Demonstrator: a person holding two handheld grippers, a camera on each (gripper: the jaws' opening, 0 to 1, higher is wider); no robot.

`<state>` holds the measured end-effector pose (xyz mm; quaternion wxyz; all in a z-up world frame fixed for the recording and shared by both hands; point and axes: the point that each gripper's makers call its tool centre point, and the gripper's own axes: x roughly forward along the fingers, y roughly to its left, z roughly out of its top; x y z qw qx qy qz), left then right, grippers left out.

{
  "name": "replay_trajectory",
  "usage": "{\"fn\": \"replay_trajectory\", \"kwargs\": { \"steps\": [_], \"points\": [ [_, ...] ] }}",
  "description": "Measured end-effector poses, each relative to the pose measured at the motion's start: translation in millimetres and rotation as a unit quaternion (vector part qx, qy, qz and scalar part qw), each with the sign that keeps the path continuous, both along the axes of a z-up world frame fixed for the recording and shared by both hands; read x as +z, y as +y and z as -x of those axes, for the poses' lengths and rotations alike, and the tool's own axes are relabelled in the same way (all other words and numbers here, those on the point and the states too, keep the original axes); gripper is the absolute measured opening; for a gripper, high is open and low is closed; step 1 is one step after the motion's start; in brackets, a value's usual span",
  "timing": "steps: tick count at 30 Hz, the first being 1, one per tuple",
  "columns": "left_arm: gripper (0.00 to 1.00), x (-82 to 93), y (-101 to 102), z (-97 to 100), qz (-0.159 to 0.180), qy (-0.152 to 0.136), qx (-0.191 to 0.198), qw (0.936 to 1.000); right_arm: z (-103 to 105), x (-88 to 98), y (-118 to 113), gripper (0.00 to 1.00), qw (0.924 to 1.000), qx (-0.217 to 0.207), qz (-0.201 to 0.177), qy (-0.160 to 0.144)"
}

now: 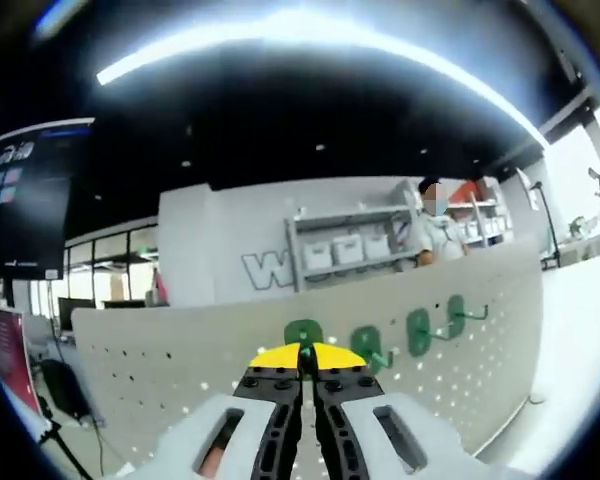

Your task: Insert the hook assembly into the mounting plate slot until the hook locks in place.

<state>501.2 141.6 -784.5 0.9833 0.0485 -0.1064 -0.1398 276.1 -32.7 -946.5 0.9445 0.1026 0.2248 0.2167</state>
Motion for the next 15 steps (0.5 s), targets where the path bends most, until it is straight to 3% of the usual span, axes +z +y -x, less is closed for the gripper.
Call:
{"fn": "replay_trajectory", "kwargs": {
  "steps": [12,15],
  "points": [
    [0.01,-14.3,8,-19.7,-0.012,0.007,0.011,0.9998,-10,2.1,-6,0.19,0.9999,-0.011,-0.008,0.000],
    [0.01,-16.9,11,-20.3,0.004,0.013,0.012,0.9998,-10,2.6,-3,0.19,0.9999,-0.008,-0.009,0.000]
  ]
}}
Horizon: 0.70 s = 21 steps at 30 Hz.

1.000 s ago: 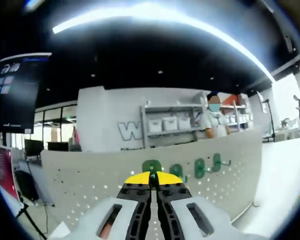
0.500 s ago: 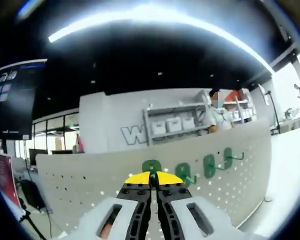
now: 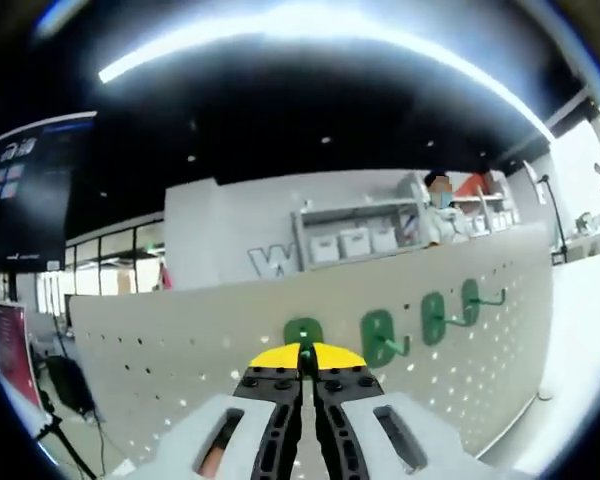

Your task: Insert the hook assembly into the mounting plate slot until the hook locks in place.

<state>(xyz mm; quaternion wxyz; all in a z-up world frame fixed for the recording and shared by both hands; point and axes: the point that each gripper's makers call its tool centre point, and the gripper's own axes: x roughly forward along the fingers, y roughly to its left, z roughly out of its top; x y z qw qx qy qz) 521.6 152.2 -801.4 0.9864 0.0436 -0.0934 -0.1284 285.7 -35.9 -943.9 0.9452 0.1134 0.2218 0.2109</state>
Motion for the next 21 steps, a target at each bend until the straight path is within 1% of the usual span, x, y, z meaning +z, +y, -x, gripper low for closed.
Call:
{"fn": "replay_trajectory", "kwargs": {
  "steps": [2,4,7,12,13,15,18,21],
  "points": [
    [0.01,-1.4,0.3,-3.5,-0.006,-0.001,0.002,1.0000,0.1,0.7,1.5,0.19,1.0000,0.002,0.000,-0.001],
    [0.01,-1.6,-1.0,-2.3,-0.007,-0.001,0.002,1.0000,0.0,1.6,1.3,0.19,1.0000,0.001,-0.002,-0.002],
    [0.01,-4.7,0.2,-7.2,0.003,0.002,0.004,1.0000,0.4,0.8,0.1,0.19,1.0000,-0.001,-0.005,0.000],
    [0.01,-8.3,-1.1,-9.7,0.008,0.008,0.012,0.9999,1.5,-0.9,-2.3,0.19,1.0000,-0.002,-0.005,0.002],
    [0.01,-7.4,-1.7,-7.0,0.016,0.007,0.008,0.9998,1.6,-1.2,-2.3,0.19,1.0000,-0.002,-0.006,0.003],
    [0.01,-7.6,-1.6,-7.7,0.021,0.014,0.010,0.9996,1.5,-0.7,-2.5,0.19,1.0000,-0.003,-0.006,0.002],
    [0.01,-5.0,-5.7,-5.0,0.014,0.020,0.012,0.9996,2.0,-0.5,-1.3,0.19,1.0000,-0.002,-0.008,0.002],
    [0.01,-6.2,-5.9,-6.4,0.002,0.023,0.013,0.9996,2.6,-1.3,0.9,0.19,0.9999,0.001,-0.010,0.004]
  ]
}}
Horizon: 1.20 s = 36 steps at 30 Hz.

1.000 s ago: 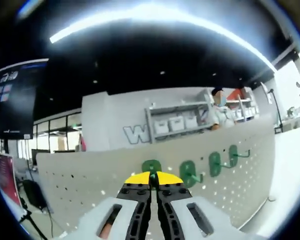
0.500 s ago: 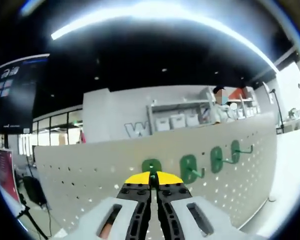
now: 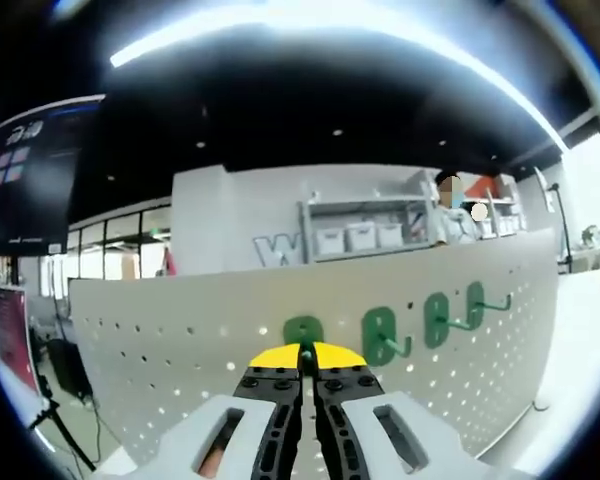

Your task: Insert the hook assembly into the mounting plate slot until the hook locks in place.

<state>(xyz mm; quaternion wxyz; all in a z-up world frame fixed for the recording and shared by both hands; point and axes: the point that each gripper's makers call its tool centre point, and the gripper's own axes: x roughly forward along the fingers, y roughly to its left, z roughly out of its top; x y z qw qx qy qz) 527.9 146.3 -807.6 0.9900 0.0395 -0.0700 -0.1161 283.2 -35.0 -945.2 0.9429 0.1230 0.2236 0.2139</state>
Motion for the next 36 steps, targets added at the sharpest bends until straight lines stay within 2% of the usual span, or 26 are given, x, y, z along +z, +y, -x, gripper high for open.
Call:
{"fn": "replay_trajectory", "kwargs": {
  "steps": [9,12,18,21,26,28,29,31,33,36],
  "points": [
    [0.04,-1.6,-1,0.3,0.012,0.026,-0.021,0.9994,-1,4.4,4,0.20,1.0000,0.006,-0.005,-0.004],
    [0.07,-4.1,-3,4.4,0.010,0.041,-0.050,0.9979,-2,6.4,5,0.21,0.9999,0.007,-0.004,-0.006],
    [0.24,2.7,2,17.5,0.012,0.038,-0.061,0.9974,-2,8.4,7,0.22,0.9999,0.010,-0.005,-0.008],
    [0.30,3.2,3,25.2,0.014,0.049,-0.074,0.9960,-2,10.7,10,0.22,0.9998,0.014,-0.004,-0.011],
    [0.36,-4.1,14,35.6,0.020,0.082,-0.068,0.9941,-3,14.5,13,0.23,0.9997,0.018,-0.004,-0.017],
    [0.42,-11.0,14,42.8,0.023,0.107,-0.078,0.9909,-2,14.8,17,0.25,0.9995,0.027,-0.001,-0.018],
    [0.45,-17.6,12,48.1,0.023,0.129,-0.088,0.9875,-1,14.7,17,0.25,0.9995,0.029,0.000,-0.016],
    [0.49,-20.3,9,56.3,0.029,0.137,-0.109,0.9842,1,16.5,18,0.27,0.9993,0.034,0.002,-0.015],
    [0.54,-20.9,11,65.4,0.027,0.139,-0.113,0.9833,2,17.7,18,0.28,0.9992,0.036,0.007,-0.017],
    [0.65,-27.9,10,83.2,0.030,0.163,-0.134,0.9770,2,16.7,17,0.30,0.9987,0.041,0.021,-0.022]
  ]
}}
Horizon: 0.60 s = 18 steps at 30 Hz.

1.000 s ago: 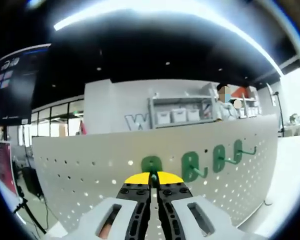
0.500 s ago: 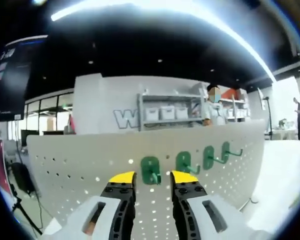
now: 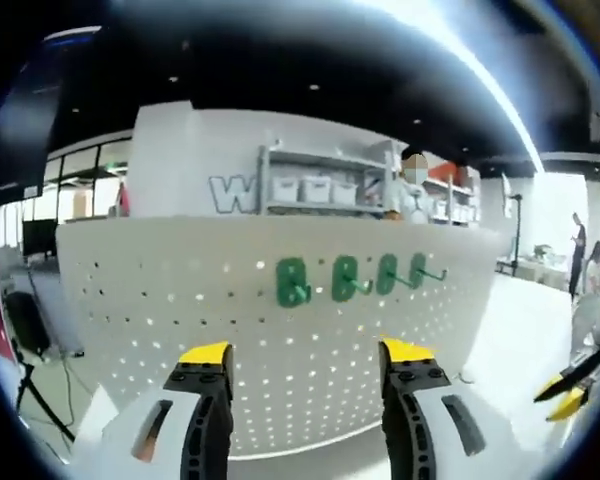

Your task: Insert the hook assembly into the mounting plate slot until the hook locks in place.

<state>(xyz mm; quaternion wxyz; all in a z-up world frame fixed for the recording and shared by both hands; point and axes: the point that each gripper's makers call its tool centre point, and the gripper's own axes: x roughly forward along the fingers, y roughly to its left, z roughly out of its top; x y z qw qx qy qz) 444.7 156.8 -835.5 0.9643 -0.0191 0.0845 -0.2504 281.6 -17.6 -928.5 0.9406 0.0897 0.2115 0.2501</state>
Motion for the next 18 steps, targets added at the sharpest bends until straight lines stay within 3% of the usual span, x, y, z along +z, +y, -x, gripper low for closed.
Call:
{"fn": "replay_trajectory", "kwargs": {
  "steps": [5,10,18],
  "points": [
    [0.74,-11.1,-8,32.6,-0.007,0.036,-0.031,0.9989,1,3.4,4,0.34,1.0000,0.002,0.002,-0.002],
    [0.85,-19.3,-8,45.8,0.001,0.059,-0.052,0.9969,3,7.2,10,0.37,0.9998,0.011,0.011,-0.011],
    [0.94,-38.7,12,66.0,0.006,0.083,-0.077,0.9935,6,9.7,8,0.46,0.9996,0.004,0.018,-0.021]
  ]
}}
